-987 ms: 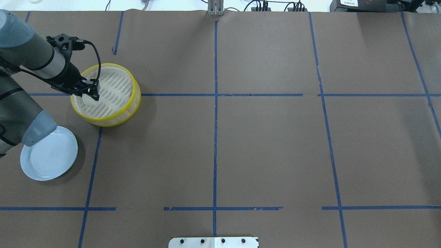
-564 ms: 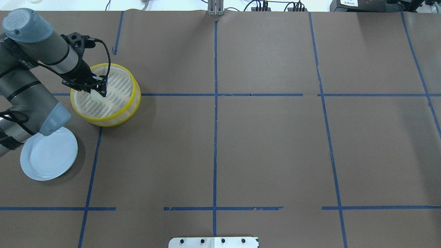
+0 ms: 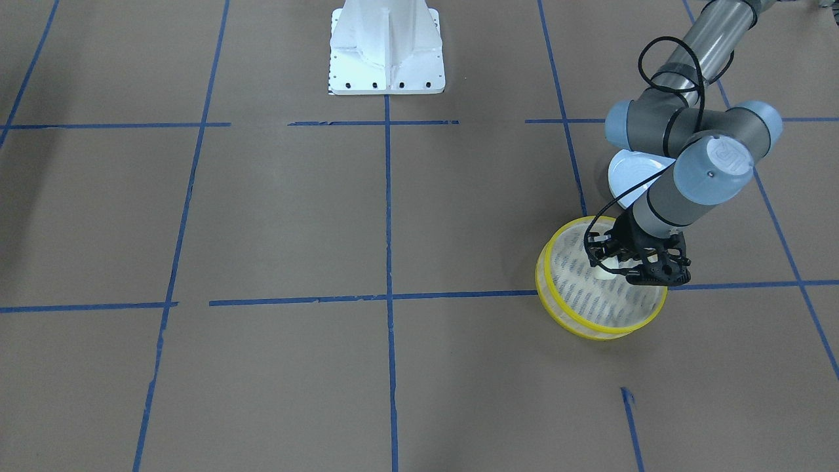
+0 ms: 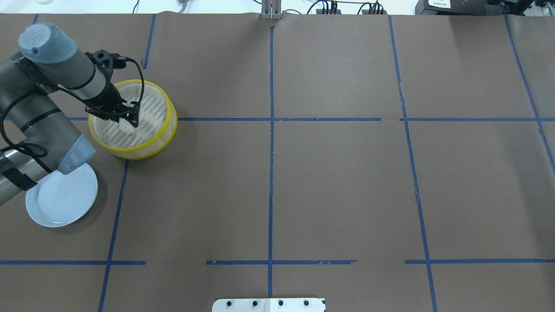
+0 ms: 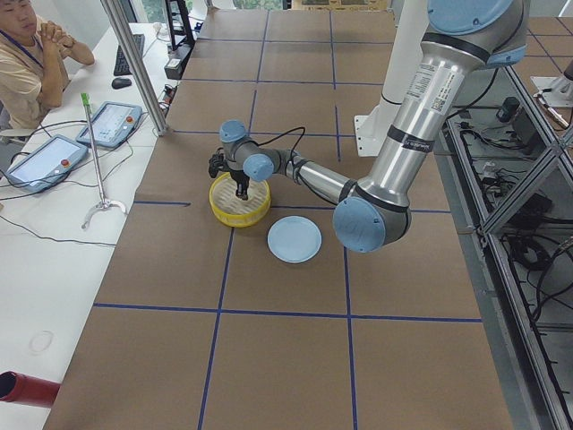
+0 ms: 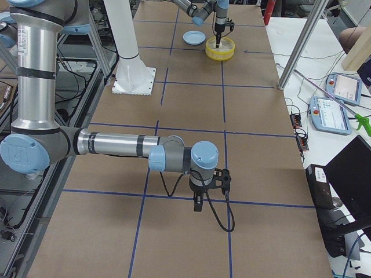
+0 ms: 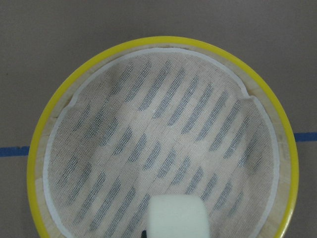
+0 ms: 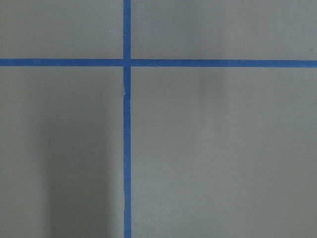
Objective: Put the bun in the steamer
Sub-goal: 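Lower the bun into the steamer and open the left gripper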
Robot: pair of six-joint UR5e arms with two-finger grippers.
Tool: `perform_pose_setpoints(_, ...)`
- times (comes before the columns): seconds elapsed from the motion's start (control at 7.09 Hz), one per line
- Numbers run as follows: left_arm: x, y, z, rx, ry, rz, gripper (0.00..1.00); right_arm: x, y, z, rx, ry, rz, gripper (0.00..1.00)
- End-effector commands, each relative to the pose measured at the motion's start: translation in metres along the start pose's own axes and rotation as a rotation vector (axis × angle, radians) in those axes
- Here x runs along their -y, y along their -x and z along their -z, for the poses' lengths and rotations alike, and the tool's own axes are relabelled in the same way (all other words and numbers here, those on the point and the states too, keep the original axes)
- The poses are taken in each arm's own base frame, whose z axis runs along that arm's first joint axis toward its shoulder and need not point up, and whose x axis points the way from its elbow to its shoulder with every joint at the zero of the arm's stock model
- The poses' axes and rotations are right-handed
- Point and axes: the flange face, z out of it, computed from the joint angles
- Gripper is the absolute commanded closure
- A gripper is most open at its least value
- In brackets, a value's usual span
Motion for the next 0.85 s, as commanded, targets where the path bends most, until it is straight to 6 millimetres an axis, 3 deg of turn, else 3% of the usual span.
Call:
perform_pose_setpoints(0.0,-0.0054,-0.0041,-0.0095,0.003,0.016,0.003,0.6,0.0,0.0,0.0,0.0,0.0,0.0,0.0)
perform_pose_setpoints(0.14,-0.0066,-0.0063,-0.0097,0.001,0.016,0.0,0.57,0.0,0.0,0.0,0.0,0.0,0.0,0.0)
perform_pose_setpoints(0.28,-0.0067,-0.007,-0.0089,-0.001,0.015,-0.007,0.44,0.0,0.0,0.0,0.0,0.0,0.0,0.0)
perform_pose_setpoints(0.42,-0.0071,-0.0085,-0.0072,-0.003,0.012,-0.008,0.0,-0.0008,-0.0005,-0.0005,0.0,0.001,-0.001,0.0)
perform_pose_setpoints(0.71,-0.0056,-0.0077,-0.0037,-0.002,0.006,-0.003,0.0,0.0,0.0,0.0,0.0,0.0,0.0,0.0)
